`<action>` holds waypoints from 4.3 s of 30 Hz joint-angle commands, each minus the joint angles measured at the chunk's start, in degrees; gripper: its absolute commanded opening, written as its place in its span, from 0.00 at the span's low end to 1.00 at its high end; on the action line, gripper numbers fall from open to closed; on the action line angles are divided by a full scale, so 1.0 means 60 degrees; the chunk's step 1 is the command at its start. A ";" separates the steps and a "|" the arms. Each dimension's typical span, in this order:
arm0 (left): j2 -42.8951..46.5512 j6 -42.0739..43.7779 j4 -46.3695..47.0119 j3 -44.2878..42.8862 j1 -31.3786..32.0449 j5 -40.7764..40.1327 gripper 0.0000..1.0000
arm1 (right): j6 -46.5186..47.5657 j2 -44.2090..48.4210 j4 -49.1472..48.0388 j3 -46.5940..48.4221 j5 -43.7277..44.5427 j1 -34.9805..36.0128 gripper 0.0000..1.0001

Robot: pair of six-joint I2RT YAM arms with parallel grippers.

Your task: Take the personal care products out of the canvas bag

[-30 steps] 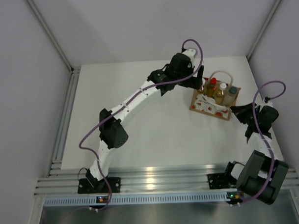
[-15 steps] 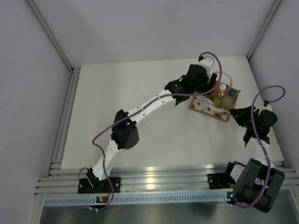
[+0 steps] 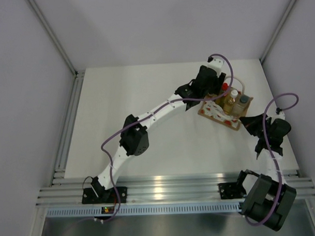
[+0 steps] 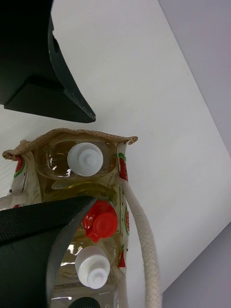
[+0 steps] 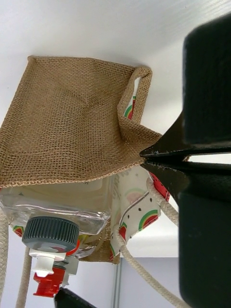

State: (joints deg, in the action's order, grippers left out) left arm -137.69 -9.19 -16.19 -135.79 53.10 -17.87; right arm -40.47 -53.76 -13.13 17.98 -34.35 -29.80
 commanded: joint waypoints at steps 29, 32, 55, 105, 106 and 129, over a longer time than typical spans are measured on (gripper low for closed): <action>-0.0285 -0.0240 0.1086 -0.0528 -0.0149 -0.0112 0.00 | 0.0842 0.0522 0.1953 -0.0330 -0.0428 0.0074 0.00; 0.0066 -0.0416 0.1247 -0.0528 -0.0149 -0.0069 0.00 | 0.0841 0.0537 0.1953 -0.0316 -0.0369 0.0074 0.00; 0.2117 0.0052 0.1320 -0.0601 -0.0076 -0.0083 0.00 | 0.0900 0.0376 0.1953 -0.0198 -0.0149 0.0074 0.00; 0.8155 -0.1398 0.5352 1.1837 -0.4324 -0.1739 0.00 | 0.0812 0.1020 0.2173 0.0226 -0.0677 0.0074 0.00; 0.8066 -0.1383 0.5175 1.1690 -0.4324 -0.1710 0.00 | 0.0812 0.1020 0.2318 0.0241 -0.0677 0.0074 0.00; 0.8036 -0.0974 0.3591 0.9918 -0.3359 0.0106 0.91 | 0.0827 0.1284 0.2612 0.0388 -0.0574 0.0074 0.00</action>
State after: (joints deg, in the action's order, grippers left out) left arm -92.51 -16.75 4.21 -72.40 29.50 -21.89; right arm -37.08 -46.33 -1.50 18.85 -36.97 -29.78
